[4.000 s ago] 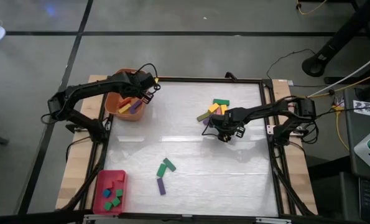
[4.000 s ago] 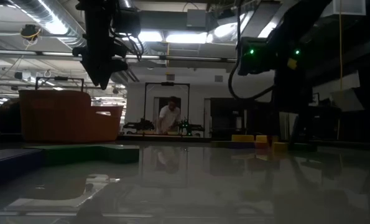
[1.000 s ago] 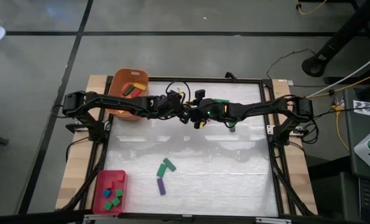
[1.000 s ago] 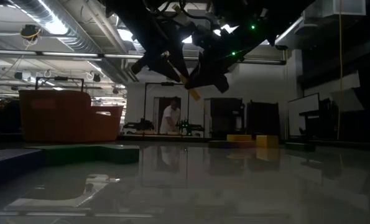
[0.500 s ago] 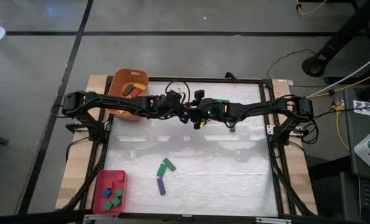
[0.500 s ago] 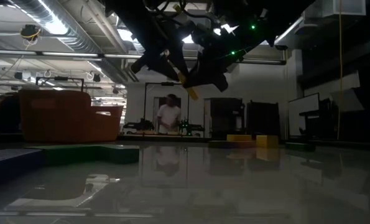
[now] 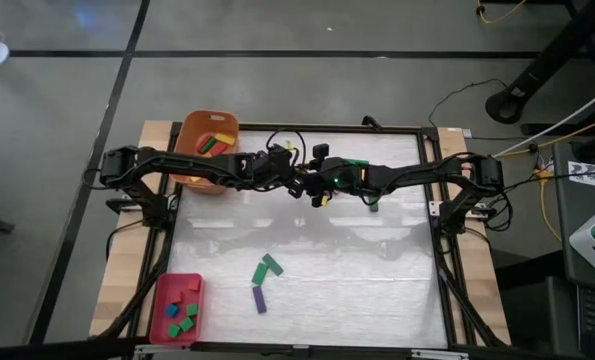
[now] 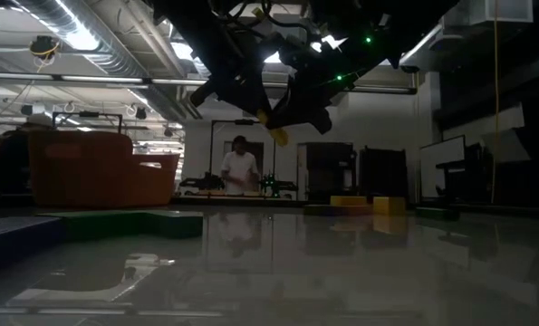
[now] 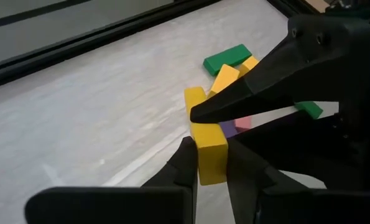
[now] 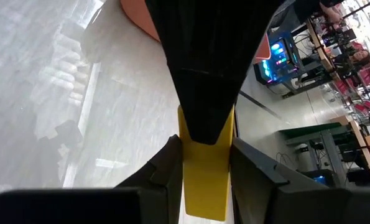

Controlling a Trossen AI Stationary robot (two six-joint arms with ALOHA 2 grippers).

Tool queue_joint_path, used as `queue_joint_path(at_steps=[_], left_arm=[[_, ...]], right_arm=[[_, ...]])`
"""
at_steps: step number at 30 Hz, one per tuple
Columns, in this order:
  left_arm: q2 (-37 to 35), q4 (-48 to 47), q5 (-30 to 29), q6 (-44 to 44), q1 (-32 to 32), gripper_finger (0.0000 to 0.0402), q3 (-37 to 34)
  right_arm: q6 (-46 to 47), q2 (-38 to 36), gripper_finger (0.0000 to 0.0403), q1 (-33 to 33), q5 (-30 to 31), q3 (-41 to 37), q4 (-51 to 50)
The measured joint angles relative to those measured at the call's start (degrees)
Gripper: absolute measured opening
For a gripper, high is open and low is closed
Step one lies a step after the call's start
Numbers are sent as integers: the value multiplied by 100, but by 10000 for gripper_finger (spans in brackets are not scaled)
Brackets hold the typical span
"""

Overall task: Sort blocks by size
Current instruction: Put the big yellow block into the orange bin

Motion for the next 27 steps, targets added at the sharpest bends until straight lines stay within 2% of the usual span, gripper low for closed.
queue_joint_path(at_steps=[7, 15, 19, 22, 27], left_arm=[[9, -9, 34, 129, -2, 39, 0], [-54, 17, 48, 445, 36, 38, -4], [-283, -112, 11, 603, 212, 38, -11], [-556, -513, -42, 651, 430, 38, -11], [-1061, -1805, -114, 771, 850, 38, -11]], right_arm=[[0, 0, 123, 0, -34, 0, -72], [7, -1, 209, 7, 237, 14, -50], [0, -75, 231, 13, 263, 39, -192], [-26, -173, 232, 11, 264, 37, -616], [-429, -498, 223, 9, 291, 37, -1729]])
